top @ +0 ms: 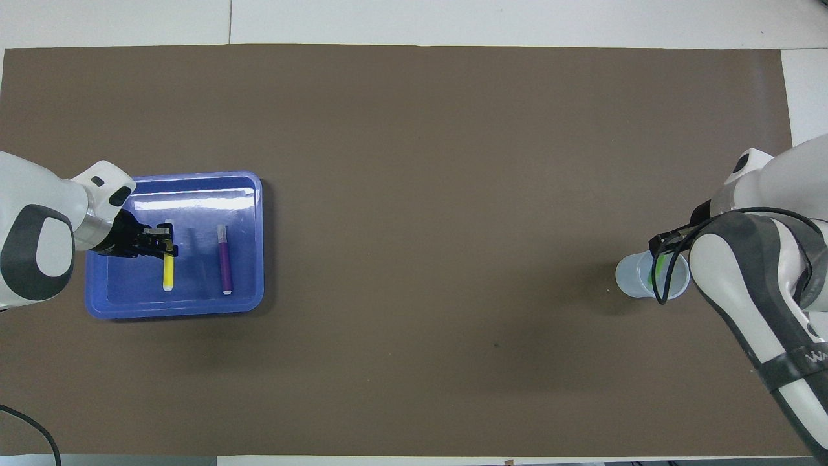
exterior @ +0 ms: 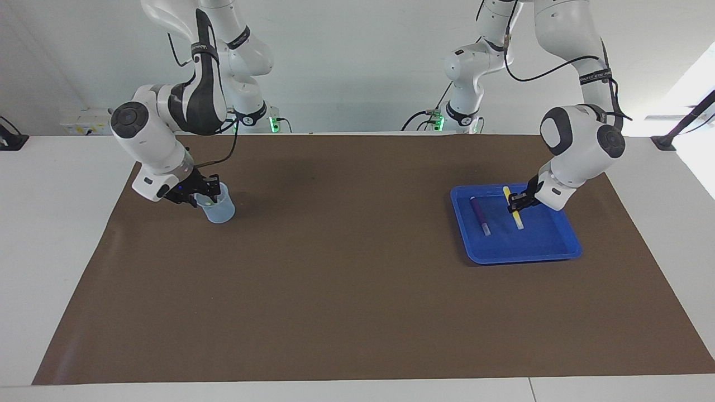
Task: Right arm passes pens to left for tray arrangement
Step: 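Place the highlighter in the tray with the left gripper while the right gripper returns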
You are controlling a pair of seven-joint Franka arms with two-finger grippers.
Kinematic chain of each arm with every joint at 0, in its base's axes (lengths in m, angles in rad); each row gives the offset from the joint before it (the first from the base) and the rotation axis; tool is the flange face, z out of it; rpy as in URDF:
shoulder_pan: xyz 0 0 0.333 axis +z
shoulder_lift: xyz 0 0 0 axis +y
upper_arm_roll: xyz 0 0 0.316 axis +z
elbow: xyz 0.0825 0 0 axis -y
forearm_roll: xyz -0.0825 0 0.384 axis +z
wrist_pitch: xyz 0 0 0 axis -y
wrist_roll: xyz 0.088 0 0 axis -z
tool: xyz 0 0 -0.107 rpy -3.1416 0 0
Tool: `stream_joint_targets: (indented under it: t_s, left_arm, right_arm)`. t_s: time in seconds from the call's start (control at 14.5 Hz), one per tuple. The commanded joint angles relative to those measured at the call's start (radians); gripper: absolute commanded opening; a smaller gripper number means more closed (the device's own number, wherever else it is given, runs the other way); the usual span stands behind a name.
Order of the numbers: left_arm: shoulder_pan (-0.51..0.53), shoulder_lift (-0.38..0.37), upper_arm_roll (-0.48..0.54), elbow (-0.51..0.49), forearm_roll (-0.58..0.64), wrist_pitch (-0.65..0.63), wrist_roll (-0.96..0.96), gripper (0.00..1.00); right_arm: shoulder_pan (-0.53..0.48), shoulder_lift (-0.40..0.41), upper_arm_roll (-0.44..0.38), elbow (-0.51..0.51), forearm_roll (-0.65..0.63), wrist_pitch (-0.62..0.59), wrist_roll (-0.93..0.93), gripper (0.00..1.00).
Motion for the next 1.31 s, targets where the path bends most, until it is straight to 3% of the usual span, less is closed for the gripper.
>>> stream_joint_targets:
  t_s: [0.0, 0.69, 0.76, 0.83, 0.96, 1.17, 1.24]
  left_arm:
    - [-0.009, -0.001, 0.000, -0.045, 0.026, 0.090, 0.009, 0.00]
    - [-0.007, -0.009, 0.000, -0.123, 0.026, 0.164, 0.010, 0.00]
    - [-0.007, -0.009, 0.000, -0.125, 0.026, 0.164, 0.010, 0.37]
    - [-0.007, -0.010, 0.000, -0.125, 0.026, 0.165, 0.015, 0.99]
    - [-0.007, -0.009, 0.000, -0.125, 0.026, 0.165, 0.015, 1.00]
    - [-0.006, -0.009, 0.000, -0.125, 0.026, 0.168, 0.015, 1.00]
    - [-0.006, -0.009, 0.000, -0.123, 0.026, 0.170, 0.015, 1.00]
  right_arm:
    - [-0.020, 0.001, 0.011, 0.002, -0.005, 0.007, -0.016, 0.43]
    - [-0.012, 0.013, 0.011, -0.006, 0.008, 0.026, -0.013, 0.39]
    - [-0.012, 0.012, 0.011, -0.009, 0.008, 0.027, -0.013, 0.36]
    - [-0.012, 0.012, 0.011, -0.009, 0.008, 0.027, -0.013, 0.35]
    - [-0.012, 0.010, 0.011, -0.010, 0.008, 0.026, -0.013, 0.25]
    - [-0.012, 0.010, 0.011, -0.010, 0.008, 0.024, -0.009, 0.20]
    - [-0.012, 0.010, 0.011, -0.010, 0.008, 0.020, -0.009, 0.13]
